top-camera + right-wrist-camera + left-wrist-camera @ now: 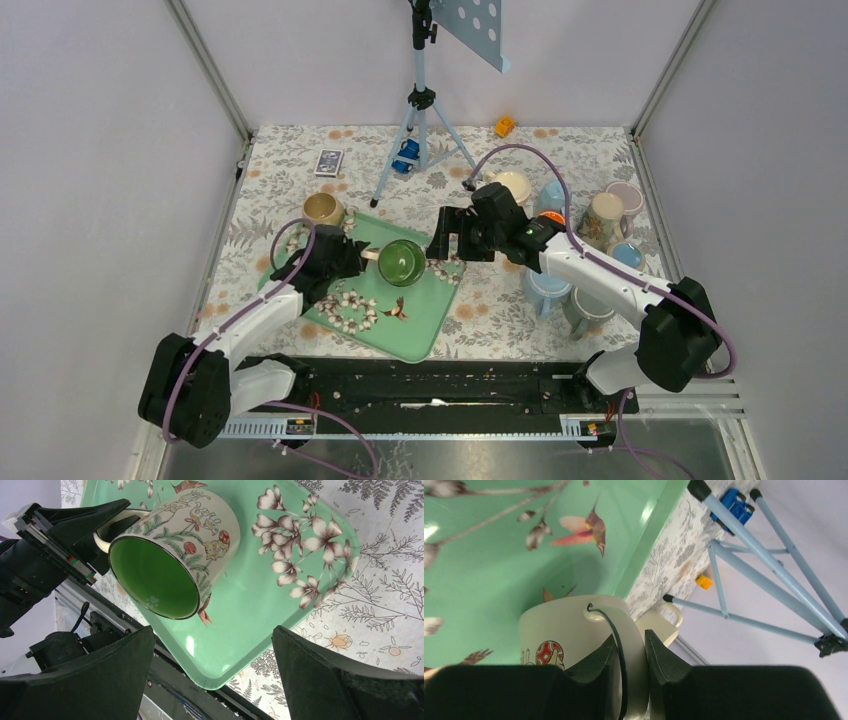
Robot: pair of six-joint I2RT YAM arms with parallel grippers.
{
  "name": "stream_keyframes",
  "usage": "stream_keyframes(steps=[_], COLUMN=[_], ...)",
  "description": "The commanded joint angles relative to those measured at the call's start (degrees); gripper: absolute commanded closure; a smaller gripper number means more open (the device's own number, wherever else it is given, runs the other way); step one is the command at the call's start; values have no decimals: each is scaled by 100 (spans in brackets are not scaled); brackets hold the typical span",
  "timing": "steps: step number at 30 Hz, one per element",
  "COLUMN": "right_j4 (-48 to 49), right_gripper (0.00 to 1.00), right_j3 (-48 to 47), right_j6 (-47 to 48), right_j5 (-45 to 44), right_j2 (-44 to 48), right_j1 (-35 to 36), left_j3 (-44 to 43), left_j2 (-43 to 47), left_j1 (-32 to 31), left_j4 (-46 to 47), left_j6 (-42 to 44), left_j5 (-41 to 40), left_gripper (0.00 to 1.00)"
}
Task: Turn the mug right side up
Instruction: Place the cup on the tray.
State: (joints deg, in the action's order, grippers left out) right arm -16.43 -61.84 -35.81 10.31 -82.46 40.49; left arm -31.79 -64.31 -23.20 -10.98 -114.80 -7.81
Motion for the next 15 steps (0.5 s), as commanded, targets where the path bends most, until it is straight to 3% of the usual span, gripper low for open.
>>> stream_keyframes(steps=[1, 9, 15], right_j4=[-81, -258, -194], right_gripper=[5, 5, 4], right_j3=[-89, -4, 227], right_j6=[120, 247, 299], right_j5=[219, 255, 263], right_j2=[223, 338, 359], right_j1=[-31, -31, -25], left_j3=[101, 380, -11], left_j2=[22, 93, -128], left_j1=[-25, -35, -44], left_j4=[-803, -626, -788], left_j6=[-239, -580, -34], left_j5=[-652, -839, -806], left_gripper=[73, 67, 53])
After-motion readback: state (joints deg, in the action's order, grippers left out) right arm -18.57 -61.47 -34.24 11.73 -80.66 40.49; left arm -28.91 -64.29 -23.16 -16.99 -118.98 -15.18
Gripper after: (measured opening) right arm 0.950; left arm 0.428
